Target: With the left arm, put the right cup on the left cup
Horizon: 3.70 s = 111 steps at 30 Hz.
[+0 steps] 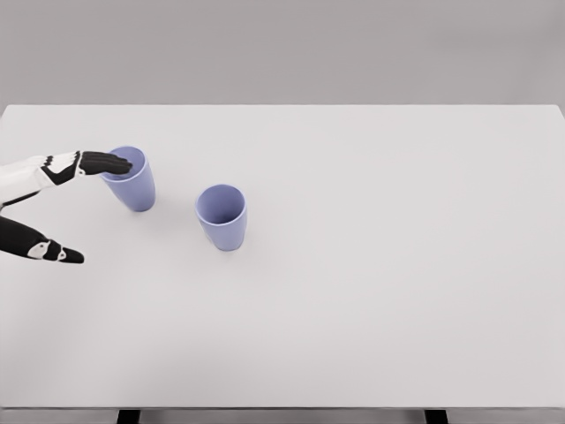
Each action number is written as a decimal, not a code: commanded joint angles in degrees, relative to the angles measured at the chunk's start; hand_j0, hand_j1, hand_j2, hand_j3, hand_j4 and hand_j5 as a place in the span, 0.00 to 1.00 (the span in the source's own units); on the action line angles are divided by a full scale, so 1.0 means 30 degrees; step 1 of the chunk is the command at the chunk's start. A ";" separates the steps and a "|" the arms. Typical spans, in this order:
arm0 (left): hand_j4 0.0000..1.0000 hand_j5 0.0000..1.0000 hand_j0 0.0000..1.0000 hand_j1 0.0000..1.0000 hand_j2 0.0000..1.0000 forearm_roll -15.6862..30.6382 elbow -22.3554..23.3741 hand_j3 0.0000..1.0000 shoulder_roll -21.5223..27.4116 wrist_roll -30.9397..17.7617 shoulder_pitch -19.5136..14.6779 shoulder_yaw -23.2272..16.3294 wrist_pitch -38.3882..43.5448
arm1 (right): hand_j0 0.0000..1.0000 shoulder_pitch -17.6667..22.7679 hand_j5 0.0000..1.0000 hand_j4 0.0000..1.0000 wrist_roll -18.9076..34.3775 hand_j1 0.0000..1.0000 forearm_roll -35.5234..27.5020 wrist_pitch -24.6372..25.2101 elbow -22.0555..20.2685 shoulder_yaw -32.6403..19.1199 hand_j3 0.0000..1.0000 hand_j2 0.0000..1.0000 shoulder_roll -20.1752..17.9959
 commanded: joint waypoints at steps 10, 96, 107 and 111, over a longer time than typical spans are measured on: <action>1.00 1.00 1.00 1.00 1.00 0.1137 -0.0017 1.00 -0.1538 -0.0143 -0.1669 -0.2179 0.0046 | 1.00 0.0000 1.00 1.00 0.0001 1.00 -0.0002 -0.0001 0.0002 -0.0001 1.00 1.00 -0.0002; 1.00 1.00 1.00 1.00 1.00 0.1664 0.0539 1.00 -0.9361 0.2061 -0.2930 -0.3644 1.3236 | 1.00 0.0000 1.00 1.00 0.0002 1.00 -0.0002 -0.0001 0.0002 -0.0001 1.00 1.00 -0.0002; 1.00 1.00 1.00 1.00 1.00 0.1664 0.1360 1.00 -0.9888 0.2061 -0.2959 -0.3819 1.3236 | 1.00 0.0000 1.00 1.00 0.0002 1.00 -0.0002 -0.0001 0.0002 -0.0001 1.00 1.00 -0.0002; 1.00 1.00 1.00 1.00 1.00 0.1664 0.1828 1.00 -0.9976 0.2061 -0.2988 -0.4083 1.3236 | 1.00 0.0000 1.00 1.00 0.0002 1.00 -0.0002 -0.0001 0.0002 -0.0001 1.00 1.00 -0.0002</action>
